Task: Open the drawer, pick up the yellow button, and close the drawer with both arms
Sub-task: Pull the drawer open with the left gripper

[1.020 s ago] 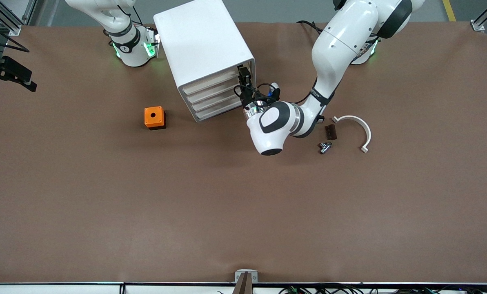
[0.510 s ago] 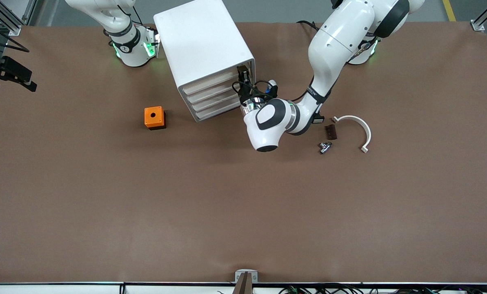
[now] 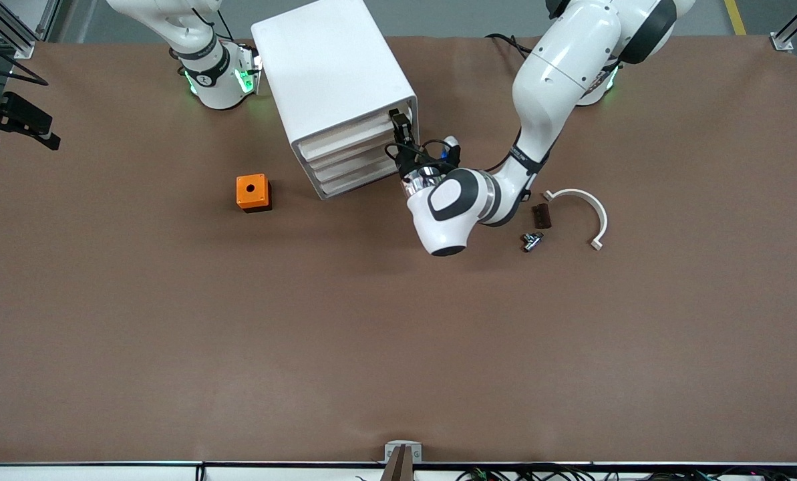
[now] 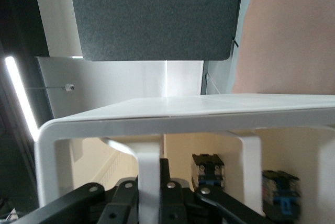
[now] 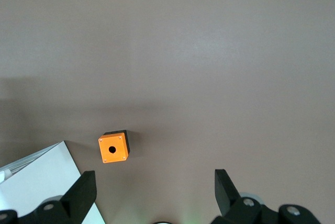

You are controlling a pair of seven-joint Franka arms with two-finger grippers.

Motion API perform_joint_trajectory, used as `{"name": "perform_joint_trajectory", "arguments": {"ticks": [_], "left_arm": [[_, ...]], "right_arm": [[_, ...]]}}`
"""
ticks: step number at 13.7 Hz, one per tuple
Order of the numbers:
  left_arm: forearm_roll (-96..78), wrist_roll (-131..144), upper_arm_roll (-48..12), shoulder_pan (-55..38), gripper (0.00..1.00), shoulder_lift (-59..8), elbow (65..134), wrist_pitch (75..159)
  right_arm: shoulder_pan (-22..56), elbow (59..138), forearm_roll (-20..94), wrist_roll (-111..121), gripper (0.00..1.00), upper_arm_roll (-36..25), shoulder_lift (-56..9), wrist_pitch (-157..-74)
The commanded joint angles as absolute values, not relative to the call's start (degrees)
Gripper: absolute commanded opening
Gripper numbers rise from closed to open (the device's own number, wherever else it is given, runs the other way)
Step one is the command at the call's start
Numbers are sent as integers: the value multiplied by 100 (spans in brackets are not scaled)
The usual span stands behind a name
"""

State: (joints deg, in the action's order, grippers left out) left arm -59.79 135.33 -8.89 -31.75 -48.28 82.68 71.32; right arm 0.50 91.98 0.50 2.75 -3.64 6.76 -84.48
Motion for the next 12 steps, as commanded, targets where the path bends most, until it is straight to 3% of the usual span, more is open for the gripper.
{"name": "perform_joint_trajectory", "arguments": {"ticks": [1, 10, 11, 12], "left_arm": [[-6310, 13535, -879, -2752, 6, -4843, 8191, 7224], [-6293, 13553, -879, -1829, 10, -4825, 8165, 7523], [-6293, 13553, -879, -1802, 12, -4825, 8165, 7523], [-6310, 13553, -879, -1802, 20, -4825, 8165, 7532]], "right_arm": [[53, 9088, 35, 308, 100, -369, 633, -8411], [44, 9088, 62, 308, 100, -369, 633, -8455], [35, 9088, 70, 308, 100, -378, 633, -8464], [26, 9088, 79, 308, 100, -387, 633, -8455]]}}
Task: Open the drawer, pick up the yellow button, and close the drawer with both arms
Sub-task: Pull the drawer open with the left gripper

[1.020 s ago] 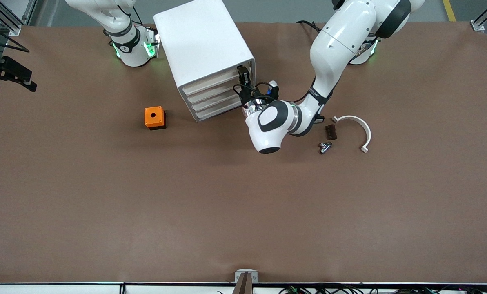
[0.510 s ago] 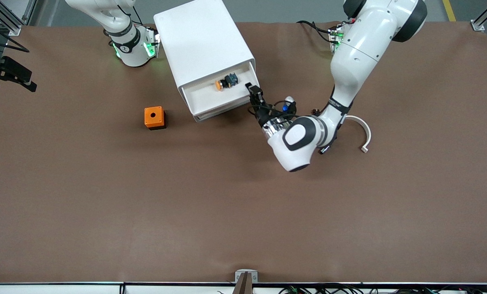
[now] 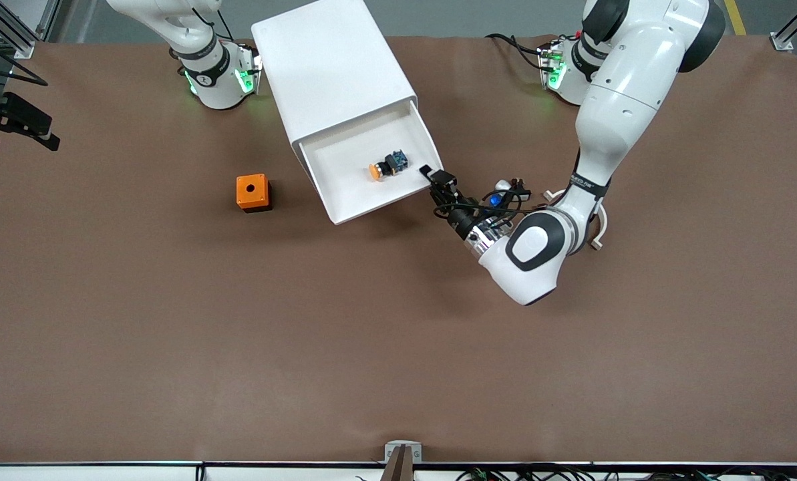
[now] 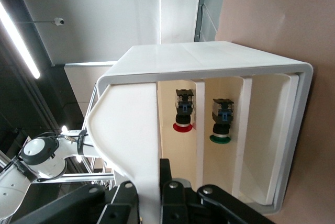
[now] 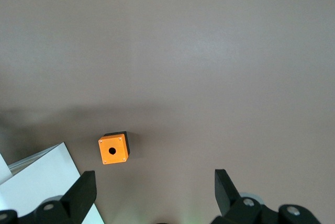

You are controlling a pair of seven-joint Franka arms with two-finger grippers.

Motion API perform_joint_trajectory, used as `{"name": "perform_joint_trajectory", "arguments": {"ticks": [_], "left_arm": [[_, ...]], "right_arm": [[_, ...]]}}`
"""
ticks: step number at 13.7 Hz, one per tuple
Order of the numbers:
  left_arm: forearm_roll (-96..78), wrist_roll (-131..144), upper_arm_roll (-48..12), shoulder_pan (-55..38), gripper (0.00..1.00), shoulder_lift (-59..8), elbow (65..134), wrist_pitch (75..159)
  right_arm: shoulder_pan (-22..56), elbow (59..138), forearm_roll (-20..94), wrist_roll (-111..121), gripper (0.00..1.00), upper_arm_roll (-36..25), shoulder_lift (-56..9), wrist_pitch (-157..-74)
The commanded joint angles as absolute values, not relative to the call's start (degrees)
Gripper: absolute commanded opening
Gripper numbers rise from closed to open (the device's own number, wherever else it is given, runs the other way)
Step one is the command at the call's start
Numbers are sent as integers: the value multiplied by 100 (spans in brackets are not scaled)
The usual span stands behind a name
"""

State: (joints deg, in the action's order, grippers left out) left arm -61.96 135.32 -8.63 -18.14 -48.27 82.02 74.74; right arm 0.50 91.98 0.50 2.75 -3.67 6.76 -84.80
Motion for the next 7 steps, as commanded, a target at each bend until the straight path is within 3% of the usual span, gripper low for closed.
{"name": "perform_joint_trajectory", "arguments": {"ticks": [1, 4, 7], "left_arm": [[-6311, 13527, -879, -1802, 37, -4816, 8156, 7550], [-6319, 13046, -879, -1784, 97, -4808, 8156, 7567], [-6346, 11957, -879, -1758, 99, -4799, 7894, 7559]], "right_arm": [[35, 9088, 79, 308, 100, -387, 633, -8455], [35, 9079, 88, 308, 100, -387, 633, -8464], [53, 9079, 97, 308, 100, -387, 633, -8473]]}}
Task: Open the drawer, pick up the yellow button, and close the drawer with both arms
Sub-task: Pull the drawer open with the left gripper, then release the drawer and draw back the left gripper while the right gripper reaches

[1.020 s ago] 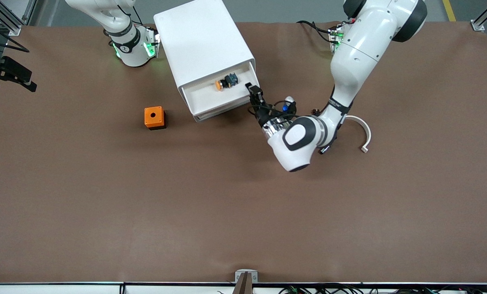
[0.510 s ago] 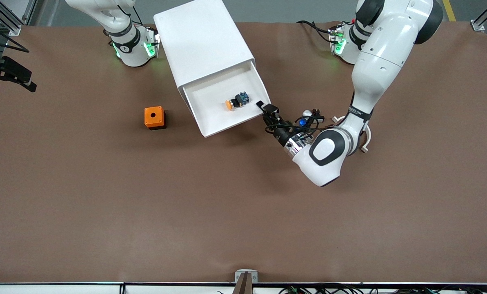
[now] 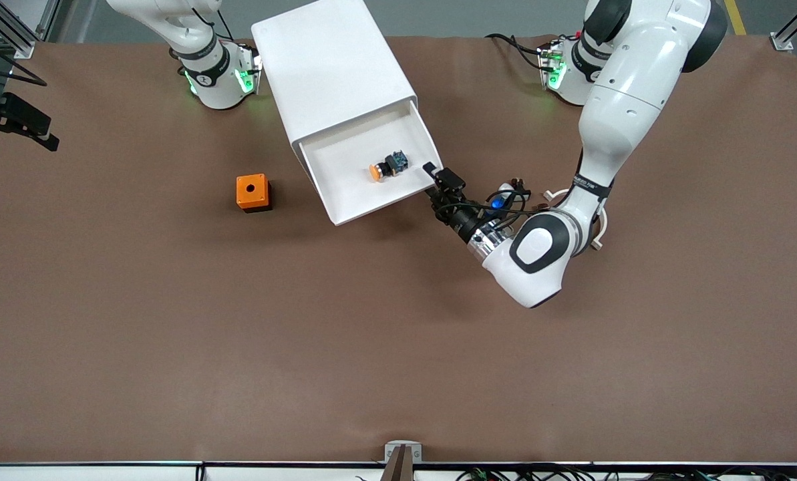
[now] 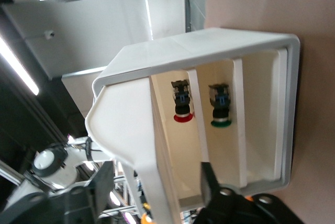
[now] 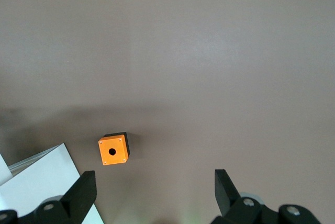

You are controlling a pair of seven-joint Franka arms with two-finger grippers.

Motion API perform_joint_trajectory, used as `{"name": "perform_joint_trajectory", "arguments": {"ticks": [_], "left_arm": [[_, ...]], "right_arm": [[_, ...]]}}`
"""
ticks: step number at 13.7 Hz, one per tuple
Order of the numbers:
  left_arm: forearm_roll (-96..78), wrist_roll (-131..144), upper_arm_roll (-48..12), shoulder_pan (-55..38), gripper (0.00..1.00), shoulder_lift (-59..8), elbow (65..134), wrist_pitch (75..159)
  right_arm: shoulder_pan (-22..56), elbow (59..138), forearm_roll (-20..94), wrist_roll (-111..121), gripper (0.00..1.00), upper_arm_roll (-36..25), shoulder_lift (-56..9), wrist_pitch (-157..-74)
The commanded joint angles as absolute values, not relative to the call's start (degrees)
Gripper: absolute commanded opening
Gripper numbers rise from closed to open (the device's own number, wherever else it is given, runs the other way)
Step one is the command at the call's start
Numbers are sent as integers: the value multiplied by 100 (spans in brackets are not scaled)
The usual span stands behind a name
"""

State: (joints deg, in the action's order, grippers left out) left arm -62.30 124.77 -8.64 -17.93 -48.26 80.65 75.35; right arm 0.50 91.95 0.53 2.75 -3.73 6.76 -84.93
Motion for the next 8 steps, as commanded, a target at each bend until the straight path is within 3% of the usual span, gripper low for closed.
{"name": "perform_joint_trajectory", "arguments": {"ticks": [1, 5, 8], "left_arm": [[-6346, 11544, -888, -1732, 99, -4790, 7771, 7559], [-6267, 9655, -835, -1688, 99, -4834, 7217, 7550], [-6171, 8231, -274, -1775, 99, -4790, 6997, 7559]], "right_arm": [[53, 9070, 105, 299, 100, -387, 633, -8464], [35, 9035, 105, 299, 100, -387, 624, -8446], [44, 9035, 53, 316, 100, -387, 493, -8464]]}}
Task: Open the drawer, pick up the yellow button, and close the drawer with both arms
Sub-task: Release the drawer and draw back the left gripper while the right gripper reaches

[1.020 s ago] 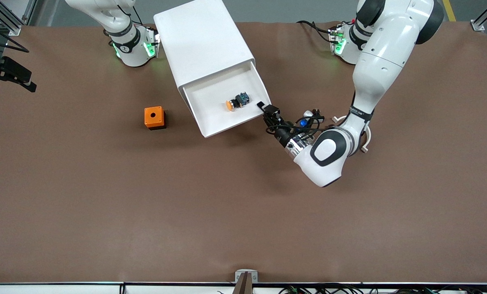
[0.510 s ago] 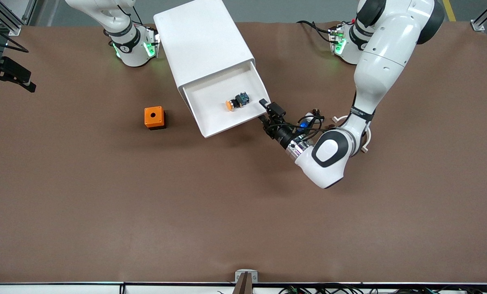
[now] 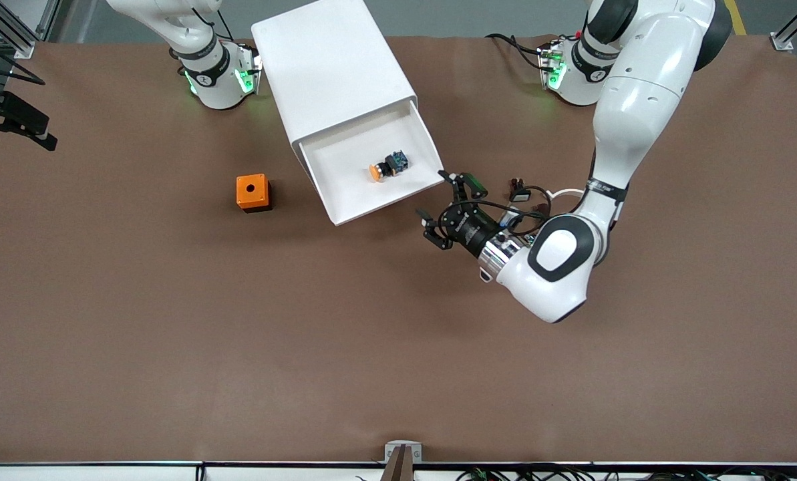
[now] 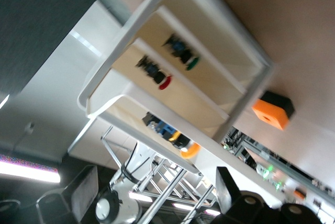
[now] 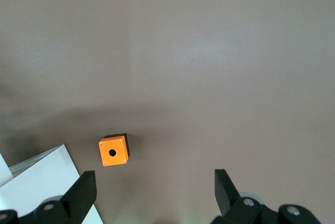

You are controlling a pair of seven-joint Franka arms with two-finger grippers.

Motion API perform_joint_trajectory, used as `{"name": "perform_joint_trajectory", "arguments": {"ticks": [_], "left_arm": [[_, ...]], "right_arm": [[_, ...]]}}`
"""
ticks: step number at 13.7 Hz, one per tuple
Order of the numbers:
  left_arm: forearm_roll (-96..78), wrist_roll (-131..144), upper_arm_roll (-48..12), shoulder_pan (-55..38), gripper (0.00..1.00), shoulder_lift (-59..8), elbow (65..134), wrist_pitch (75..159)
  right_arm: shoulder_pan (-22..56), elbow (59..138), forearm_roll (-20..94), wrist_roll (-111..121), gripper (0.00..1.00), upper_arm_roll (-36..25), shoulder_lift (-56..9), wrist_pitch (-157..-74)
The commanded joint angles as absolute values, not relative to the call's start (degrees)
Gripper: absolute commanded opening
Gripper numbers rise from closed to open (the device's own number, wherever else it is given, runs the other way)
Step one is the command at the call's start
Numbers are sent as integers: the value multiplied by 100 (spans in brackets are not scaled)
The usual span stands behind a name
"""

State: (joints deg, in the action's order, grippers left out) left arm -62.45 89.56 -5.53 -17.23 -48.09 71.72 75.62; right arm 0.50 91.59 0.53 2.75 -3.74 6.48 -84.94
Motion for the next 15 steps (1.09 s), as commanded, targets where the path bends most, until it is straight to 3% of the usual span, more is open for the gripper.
{"name": "perform_joint_trajectory", "arguments": {"ticks": [1, 5, 9, 15], "left_arm": [[-6039, 7809, -220, -1775, 99, -4781, 6892, 7567], [-4802, 6533, -184, -1758, 99, -4431, 6829, 7979], [-3406, 5715, -193, -1775, 99, -3887, 6838, 8927], [-1348, 5476, -255, -1934, 99, -3420, 6864, 9667]], "right_arm": [[27, 9035, 79, 308, 100, -387, 388, -8464], [18, 8921, 53, 325, 100, -387, -157, -8674], [0, 8877, 18, 325, 100, -387, -623, -8807], [-62, 8842, 123, 20, 100, -387, -712, -8781]]}}
